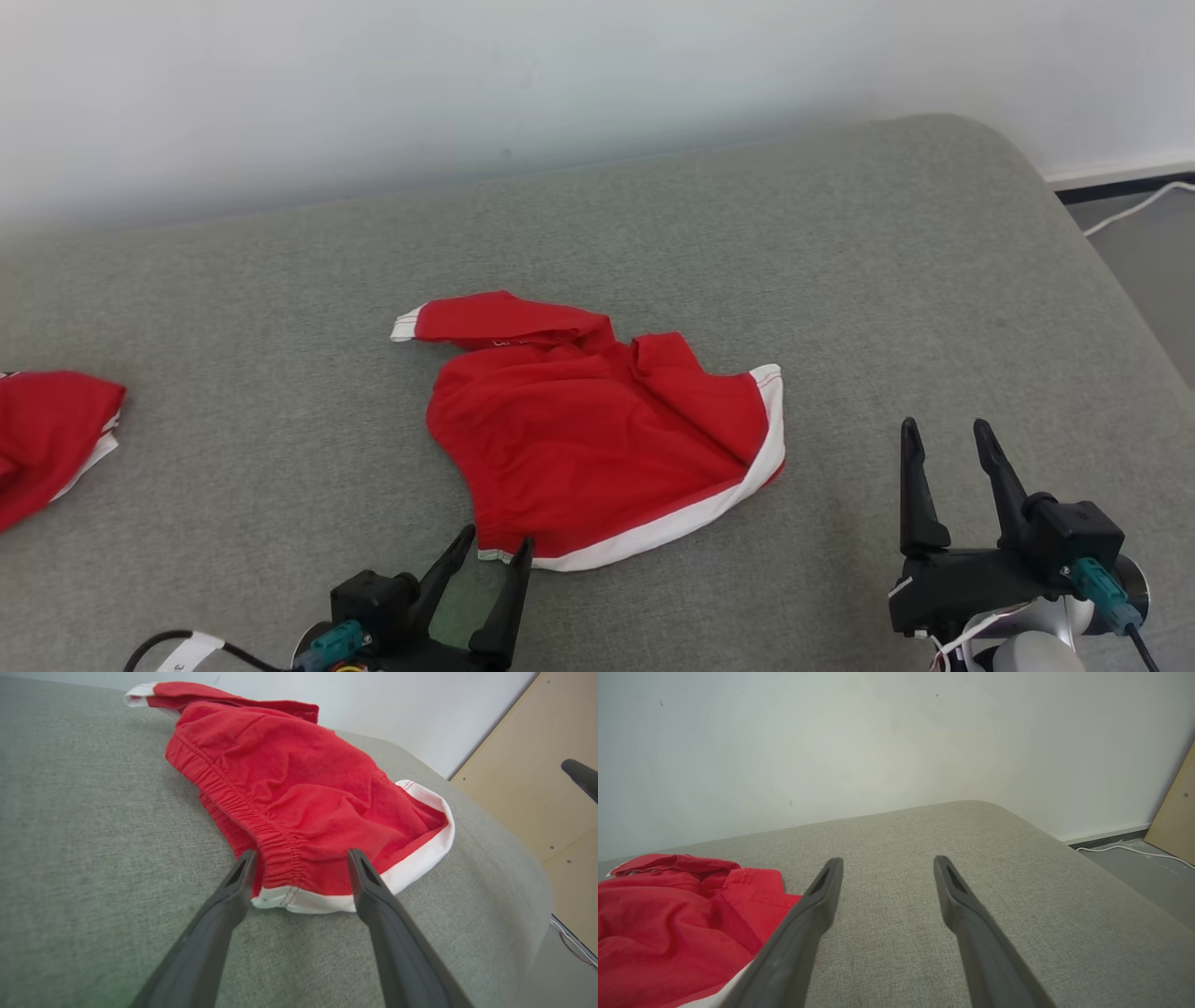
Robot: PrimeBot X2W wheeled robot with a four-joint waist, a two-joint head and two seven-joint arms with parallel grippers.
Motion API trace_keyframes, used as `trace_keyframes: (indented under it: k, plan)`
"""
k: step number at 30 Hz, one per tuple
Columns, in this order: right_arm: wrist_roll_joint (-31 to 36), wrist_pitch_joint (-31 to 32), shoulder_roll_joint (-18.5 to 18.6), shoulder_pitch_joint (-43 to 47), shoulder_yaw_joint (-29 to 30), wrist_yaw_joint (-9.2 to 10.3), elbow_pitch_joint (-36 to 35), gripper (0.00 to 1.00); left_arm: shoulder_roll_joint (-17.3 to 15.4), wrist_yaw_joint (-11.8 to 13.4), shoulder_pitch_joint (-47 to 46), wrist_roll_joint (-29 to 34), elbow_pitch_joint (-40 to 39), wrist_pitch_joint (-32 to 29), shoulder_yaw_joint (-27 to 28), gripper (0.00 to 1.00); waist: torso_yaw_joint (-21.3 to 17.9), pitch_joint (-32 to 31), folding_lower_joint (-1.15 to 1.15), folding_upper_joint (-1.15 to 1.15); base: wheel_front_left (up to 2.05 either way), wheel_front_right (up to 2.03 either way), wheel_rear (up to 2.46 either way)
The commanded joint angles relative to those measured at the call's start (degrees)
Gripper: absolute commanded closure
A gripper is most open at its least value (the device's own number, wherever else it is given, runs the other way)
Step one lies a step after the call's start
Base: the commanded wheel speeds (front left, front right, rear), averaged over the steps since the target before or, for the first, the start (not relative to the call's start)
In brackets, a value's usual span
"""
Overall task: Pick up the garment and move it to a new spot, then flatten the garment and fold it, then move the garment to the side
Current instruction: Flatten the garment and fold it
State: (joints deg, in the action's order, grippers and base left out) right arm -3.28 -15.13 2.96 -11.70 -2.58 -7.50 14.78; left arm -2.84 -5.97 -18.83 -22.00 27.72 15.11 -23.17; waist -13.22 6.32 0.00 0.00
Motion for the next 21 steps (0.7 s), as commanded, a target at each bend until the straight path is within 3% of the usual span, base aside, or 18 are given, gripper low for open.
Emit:
trace_keyframes:
  k: [1,12,13,14,21]
  plan:
    - [-0.52,-0.01,-0.03,0.12,-0.27,0.02,-0.15,0.00,-0.11,0.09,-0.35,-0.20,0.28,0.06,0.02,0.00,-0.70,0.30,0.00,0.00,0.00,0.00,0.00]
    - [-1.06,-0.01,-0.03,-0.27,-0.31,0.02,-0.12,0.00,-0.10,1.32,-2.91,-0.33,2.95,0.06,1.08,0.02,-1.98,1.44,0.00,0.00,0.00,0.00,0.00]
    - [-1.07,-0.01,-0.04,-0.33,-0.37,0.02,-0.04,0.00,-0.09,1.16,-3.10,-0.38,3.13,0.06,1.24,0.38,-1.99,1.57,0.00,0.00,0.00,0.00,0.00]
    - [-1.02,-0.01,-0.04,-0.35,-0.44,0.02,0.21,0.00,-0.11,1.17,-3.47,-0.67,2.90,0.06,1.72,1.00,-1.99,1.72,0.00,0.00,0.00,0.00,0.00]
    - [-1.16,-0.01,-0.03,-0.85,0.10,0.02,0.59,0.00,-0.11,1.48,-4.91,1.33,3.49,0.06,4.85,1.00,-1.02,2.66,0.00,0.00,0.00,0.00,0.00]
